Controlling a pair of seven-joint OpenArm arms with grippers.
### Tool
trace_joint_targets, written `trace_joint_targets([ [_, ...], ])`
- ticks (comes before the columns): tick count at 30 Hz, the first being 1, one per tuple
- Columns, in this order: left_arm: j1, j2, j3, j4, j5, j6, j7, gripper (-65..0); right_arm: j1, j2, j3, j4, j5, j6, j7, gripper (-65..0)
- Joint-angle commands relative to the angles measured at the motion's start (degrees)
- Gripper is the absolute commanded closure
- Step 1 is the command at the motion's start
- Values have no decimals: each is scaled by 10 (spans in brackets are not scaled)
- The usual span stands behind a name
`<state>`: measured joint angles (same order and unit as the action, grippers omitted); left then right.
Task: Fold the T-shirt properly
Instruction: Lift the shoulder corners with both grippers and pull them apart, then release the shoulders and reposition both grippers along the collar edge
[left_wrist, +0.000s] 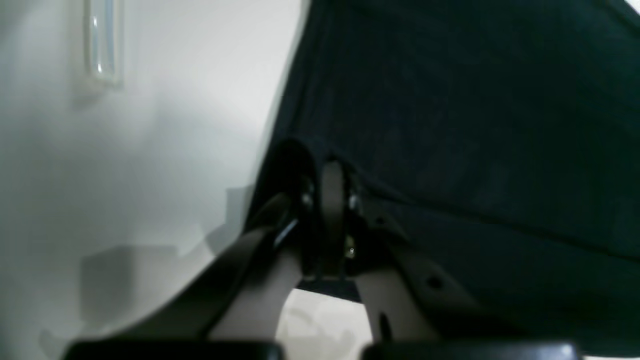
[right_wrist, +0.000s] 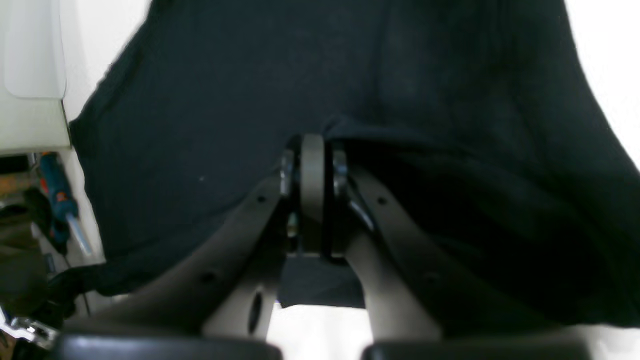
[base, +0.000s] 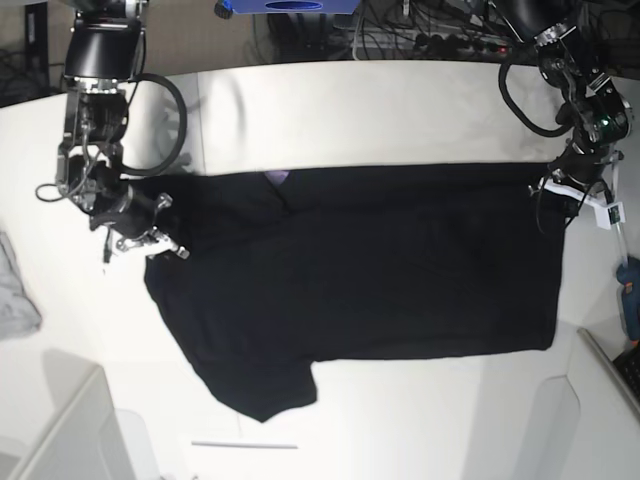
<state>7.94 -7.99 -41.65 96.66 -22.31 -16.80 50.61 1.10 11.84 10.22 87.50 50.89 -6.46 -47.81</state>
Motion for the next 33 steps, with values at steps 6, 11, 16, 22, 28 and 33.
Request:
trace_joint_targets([
  [6,-10,-11,33,10,0,0,-12,0,13,13,1,-4,6,4,35,0],
  [11,-18,-11,35,-26,0,0,-14,0,11,10,1,-4,-21,3,35,0],
  [16,-26,-11,34,-47,0,0,-14,0,5,-3,6,-3,-51,3,35,0],
  [22,-26,-11,34,-43,0,0,-15,-107,-4,-4,6,1,-50,3,35,-129],
  [28,-27,-11,16,-29,-4,-3,-16,-505,-47,-24,45,66,-50,3,73,-282],
  [33,-2,14,-63,69,-5,-4,-15,-587,-114,-30,62,174,-51,-39,86,-282],
])
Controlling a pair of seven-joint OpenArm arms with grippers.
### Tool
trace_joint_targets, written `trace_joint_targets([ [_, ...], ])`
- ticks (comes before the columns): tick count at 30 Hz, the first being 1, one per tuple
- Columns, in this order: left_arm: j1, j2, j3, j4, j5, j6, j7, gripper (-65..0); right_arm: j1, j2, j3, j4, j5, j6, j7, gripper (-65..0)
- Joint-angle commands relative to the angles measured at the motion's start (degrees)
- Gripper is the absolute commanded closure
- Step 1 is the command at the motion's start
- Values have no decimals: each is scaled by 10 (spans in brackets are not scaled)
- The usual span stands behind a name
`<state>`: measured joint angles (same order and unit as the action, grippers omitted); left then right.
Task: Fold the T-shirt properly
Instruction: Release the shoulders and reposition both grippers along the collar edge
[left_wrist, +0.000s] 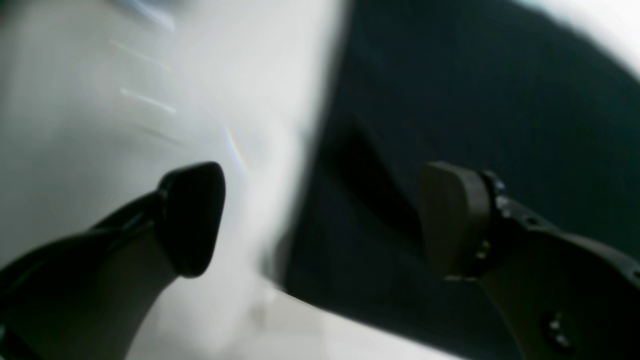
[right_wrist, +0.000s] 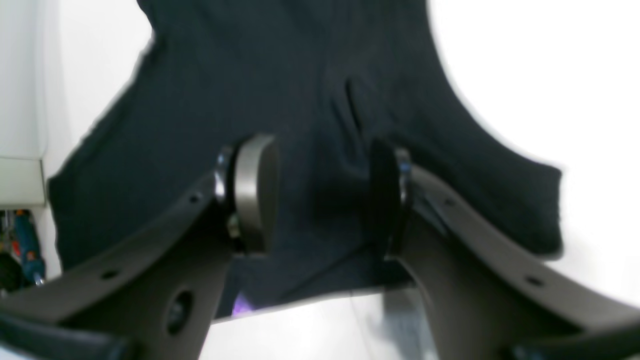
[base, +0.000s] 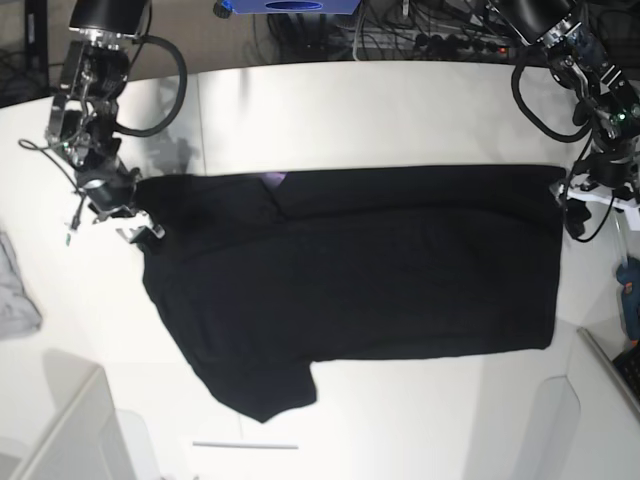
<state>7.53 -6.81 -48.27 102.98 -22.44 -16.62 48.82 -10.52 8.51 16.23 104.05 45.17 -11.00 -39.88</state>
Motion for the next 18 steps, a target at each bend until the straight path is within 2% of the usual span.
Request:
trace_joint_targets([
  [1,12,6,-5,17,-4,-6,3,-587,-13,-2,2,27,6,-14,7,-284],
  [2,22,10,-12,27,-5,-7,3,-587,-31,-10,3,47,6,-34,8,-284],
  [4,45,11,-28,31,-20,-35,3,-587,-69,-27,3,77,6,-58,28,-285],
  [7,87,14,-57,9,-85,-87,3,-586,-134,-61,0,92,6,-59,96,-293],
  [10,103,11,-66,-39,-110,-96,2,-586,-160,-76,-3,80,6,-59,135,-296],
  [15,97,10,-64,-98,-108,-98,1,-586,-159,-77,-2,44,7,-59,153,-347],
  [18,84,10,-61,-111,-108,-98,-9,-586,-147,-77,-2,15,7,-59,178,-350],
])
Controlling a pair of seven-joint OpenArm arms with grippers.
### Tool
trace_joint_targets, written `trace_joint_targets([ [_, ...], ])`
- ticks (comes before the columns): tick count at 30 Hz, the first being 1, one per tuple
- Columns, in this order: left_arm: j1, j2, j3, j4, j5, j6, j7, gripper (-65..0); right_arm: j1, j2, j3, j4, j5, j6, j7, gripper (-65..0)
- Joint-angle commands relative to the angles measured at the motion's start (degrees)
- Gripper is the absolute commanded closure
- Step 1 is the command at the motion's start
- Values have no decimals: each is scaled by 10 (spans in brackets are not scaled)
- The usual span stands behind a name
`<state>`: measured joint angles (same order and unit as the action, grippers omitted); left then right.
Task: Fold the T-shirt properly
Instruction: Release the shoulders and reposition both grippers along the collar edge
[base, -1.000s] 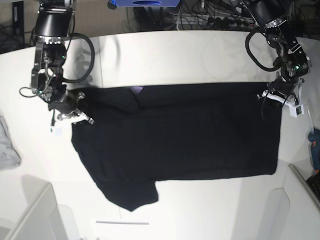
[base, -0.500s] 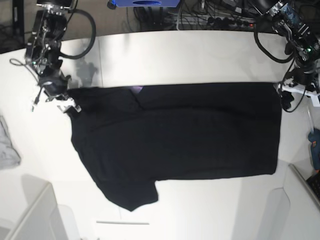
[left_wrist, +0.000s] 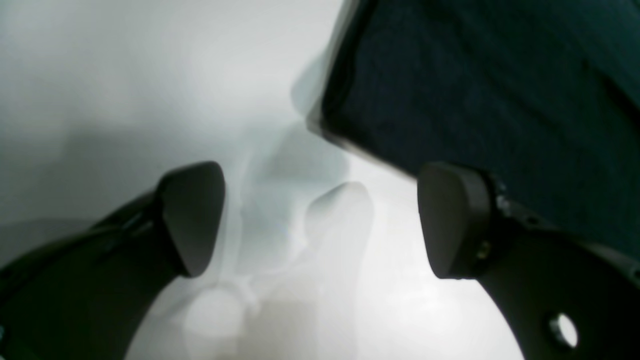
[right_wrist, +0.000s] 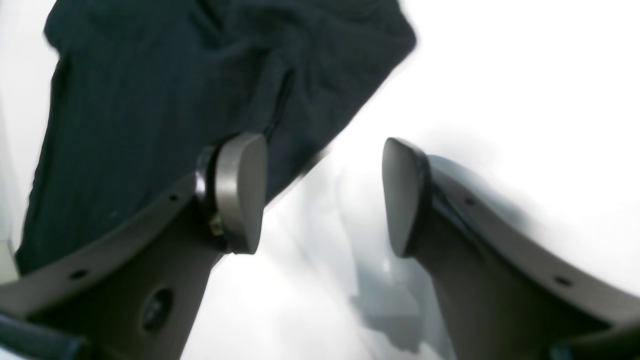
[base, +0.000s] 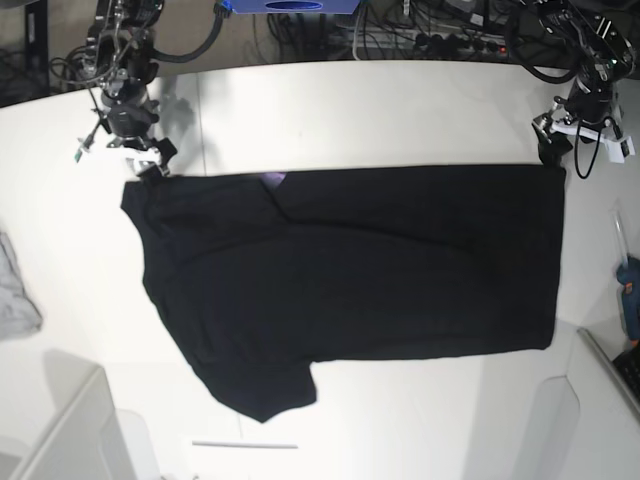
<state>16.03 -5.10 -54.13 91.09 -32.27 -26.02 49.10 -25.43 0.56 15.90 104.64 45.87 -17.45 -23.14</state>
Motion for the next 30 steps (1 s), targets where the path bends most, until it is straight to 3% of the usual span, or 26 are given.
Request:
trace_joint_targets([
  [1,-3,-7,-2,5,-10,-4,-23,-586,10,3,1,-6,0,5,12,-354],
  [8,-14,-16,52,-43,-10,0,-59,-586,62,4,4,-84,0,5,14,-359],
  [18,-61,-16,53,-86,-7,0,-73,-586,104,7,4,-143,0,5,16,-359],
  [23,-88,-10,53,-86,73,0,-73,-573,117,7,5,-163,0,6,16,-357],
  [25,-95,-6,53,-87,83,0,-73,-505,118,7,5,-164,0,6,16,-357],
  [30,-99,-2,53,-87,87,0,-73,-194,119,7,5,-164,0,6,19,-326],
])
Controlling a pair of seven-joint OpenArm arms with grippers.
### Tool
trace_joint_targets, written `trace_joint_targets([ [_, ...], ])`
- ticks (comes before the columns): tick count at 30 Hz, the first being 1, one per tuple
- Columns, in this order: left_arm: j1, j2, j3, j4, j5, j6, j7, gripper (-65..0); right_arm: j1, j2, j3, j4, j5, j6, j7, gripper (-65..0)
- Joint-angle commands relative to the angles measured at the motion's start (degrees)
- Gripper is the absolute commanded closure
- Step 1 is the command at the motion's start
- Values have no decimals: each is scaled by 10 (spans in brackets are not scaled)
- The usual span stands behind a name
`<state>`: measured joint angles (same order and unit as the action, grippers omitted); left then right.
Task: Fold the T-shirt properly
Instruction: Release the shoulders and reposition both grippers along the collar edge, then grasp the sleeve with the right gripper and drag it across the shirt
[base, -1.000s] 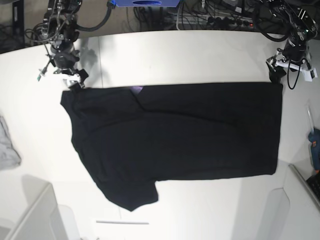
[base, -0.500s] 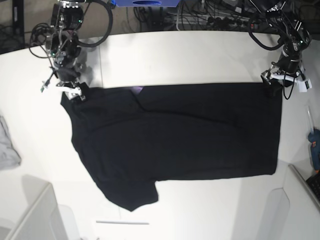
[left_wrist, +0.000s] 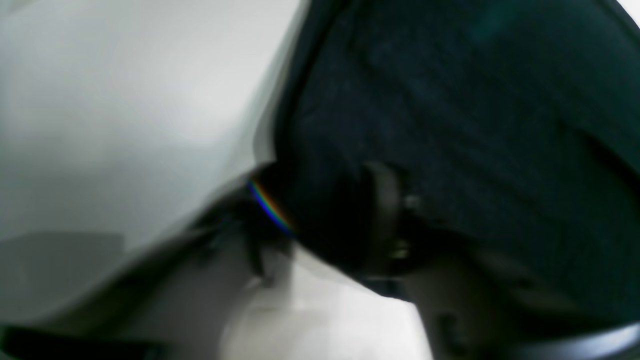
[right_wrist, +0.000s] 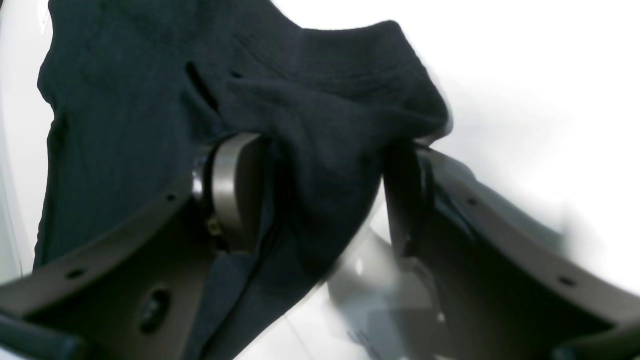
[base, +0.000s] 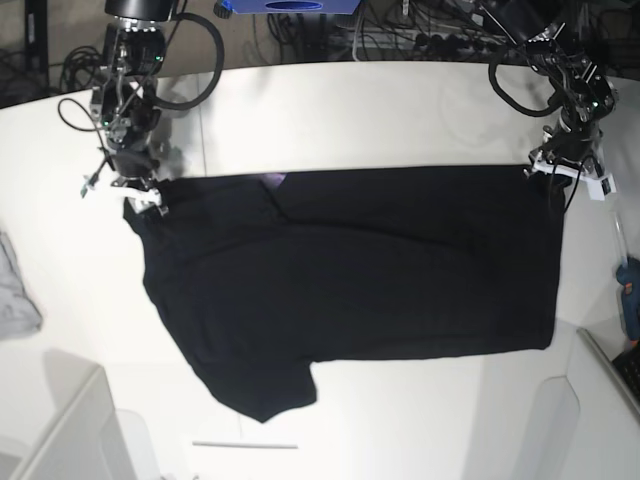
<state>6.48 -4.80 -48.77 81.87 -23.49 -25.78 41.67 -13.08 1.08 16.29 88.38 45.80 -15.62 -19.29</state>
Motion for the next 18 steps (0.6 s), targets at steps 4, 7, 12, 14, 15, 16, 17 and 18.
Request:
trace_joint_targets([
  [4,0,-9,-1,6,0,-2,1,0,-20,2,-1,-1,0,-4,30,-105],
  [7,2,-10,-1,6,0,-2,1,0,-24,2,1,-1,0,49,41,-15],
  [12,20,-11,-1,14,0,-2,1,0,-45,2,2,14,0,56,54,0],
  [14,31,-18,-1,29,0,-2,1,0,-54,2,2,26,0,56,54,0],
  [15,41,-19,-1,35,0,-2,1,0,-60,2,2,35,0,55,52,0],
  [16,49,-19,-1,42,0,-2,1,0,-67,2,2,45,0,53,51,0],
  [17,59,-19,-1,50,0,-2,1,0,-78,2,2,57,0,53,51,0],
  [18,65,-20,-1,59,0,-2,1,0,-87,2,2,70,0,53,51,0],
])
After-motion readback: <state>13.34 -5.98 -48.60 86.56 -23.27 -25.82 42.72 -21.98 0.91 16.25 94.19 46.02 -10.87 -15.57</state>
